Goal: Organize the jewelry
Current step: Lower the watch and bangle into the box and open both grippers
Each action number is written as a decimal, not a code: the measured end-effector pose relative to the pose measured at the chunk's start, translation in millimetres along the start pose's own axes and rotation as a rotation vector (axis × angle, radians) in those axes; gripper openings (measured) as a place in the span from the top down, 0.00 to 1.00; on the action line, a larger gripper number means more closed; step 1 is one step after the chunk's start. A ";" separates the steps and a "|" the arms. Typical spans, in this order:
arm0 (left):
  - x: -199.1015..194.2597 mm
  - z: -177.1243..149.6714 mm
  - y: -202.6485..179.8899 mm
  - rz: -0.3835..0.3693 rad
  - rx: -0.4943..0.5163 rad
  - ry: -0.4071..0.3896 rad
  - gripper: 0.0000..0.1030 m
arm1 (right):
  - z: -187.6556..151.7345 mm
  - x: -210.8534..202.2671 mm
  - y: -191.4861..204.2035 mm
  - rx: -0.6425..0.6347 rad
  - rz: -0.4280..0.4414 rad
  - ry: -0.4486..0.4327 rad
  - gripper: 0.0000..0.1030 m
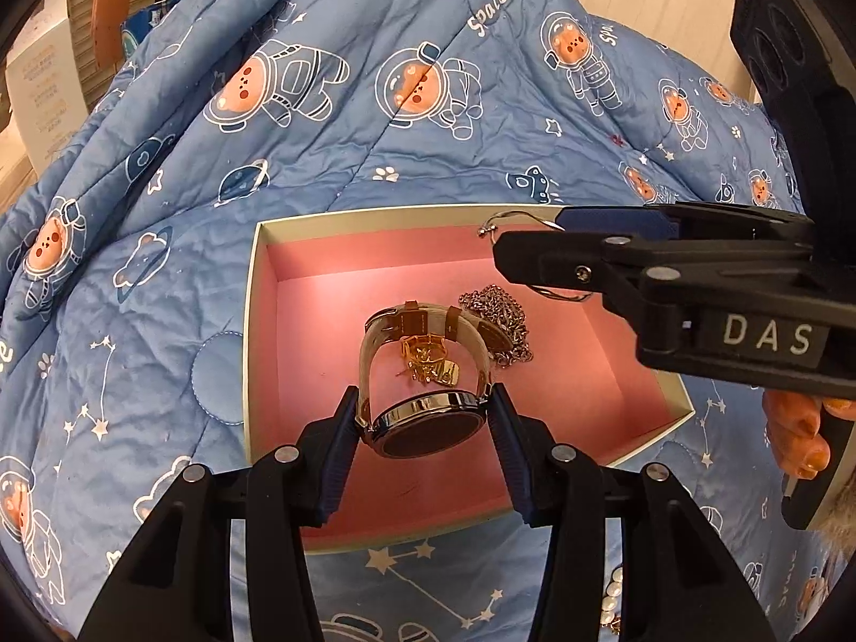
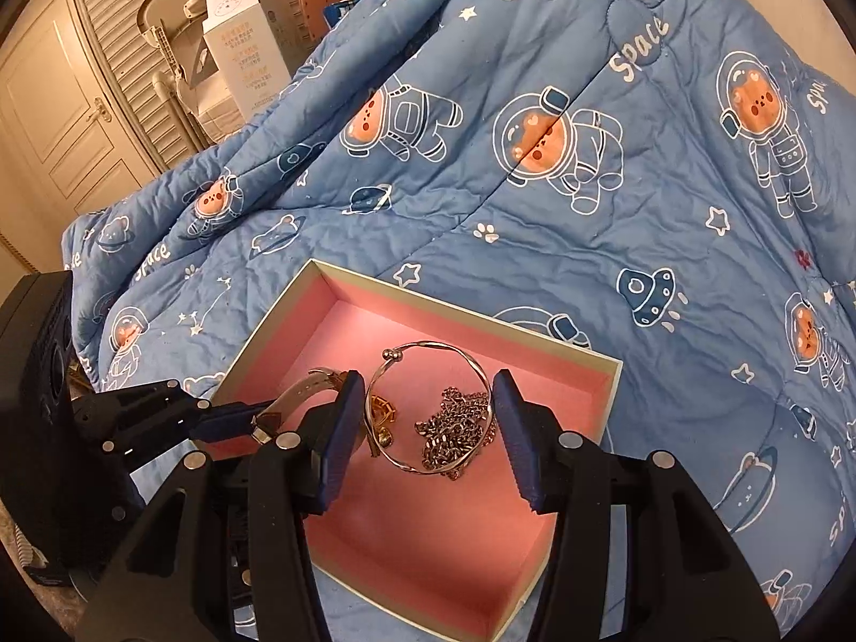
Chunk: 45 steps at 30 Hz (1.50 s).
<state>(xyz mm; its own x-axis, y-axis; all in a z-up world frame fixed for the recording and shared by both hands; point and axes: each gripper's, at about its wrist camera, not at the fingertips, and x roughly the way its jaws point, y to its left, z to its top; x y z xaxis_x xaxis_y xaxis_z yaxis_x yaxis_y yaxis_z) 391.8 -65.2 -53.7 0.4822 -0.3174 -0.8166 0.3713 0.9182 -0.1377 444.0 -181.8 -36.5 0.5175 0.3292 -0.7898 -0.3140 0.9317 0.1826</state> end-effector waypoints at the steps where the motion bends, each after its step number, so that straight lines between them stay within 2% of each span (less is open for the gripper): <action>1: 1.0 0.4 0.0 0.002 0.000 0.004 0.55 | 1.1 3.5 0.4 0.000 -0.007 0.005 0.51; 9: 13.1 4.1 -0.4 0.045 0.016 0.047 0.55 | 5.9 26.5 0.0 0.015 -0.074 0.058 0.51; 22: 21.8 5.7 3.1 0.066 0.019 0.049 0.55 | 7.4 47.6 -5.5 0.044 -0.140 0.098 0.51; 32: 31.6 13.1 0.9 0.071 0.030 0.068 0.55 | 11.3 59.8 -9.5 0.092 -0.133 0.135 0.51; 33: 31.7 12.8 0.4 0.071 0.031 0.067 0.54 | 11.3 61.7 -9.3 0.097 -0.137 0.139 0.52; 35: 30.4 12.2 0.8 0.061 0.026 0.066 0.54 | 11.5 62.1 -8.4 0.084 -0.173 0.129 0.60; 43: 26.6 13.4 -2.0 0.055 0.027 0.047 0.53 | 11.3 66.1 -9.4 0.082 -0.170 0.124 0.60; 45: 24.8 12.1 -4.4 0.060 0.034 0.042 0.48 | 11.0 64.7 -10.5 0.097 -0.156 0.116 0.60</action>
<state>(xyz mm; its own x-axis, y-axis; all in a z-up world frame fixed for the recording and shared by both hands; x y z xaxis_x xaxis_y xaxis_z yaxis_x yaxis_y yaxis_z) 411.8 -80.0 -66.5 0.4706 -0.2510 -0.8459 0.3695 0.9266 -0.0694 489.5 -168.6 -83.1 0.4570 0.1655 -0.8739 -0.1562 0.9822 0.1043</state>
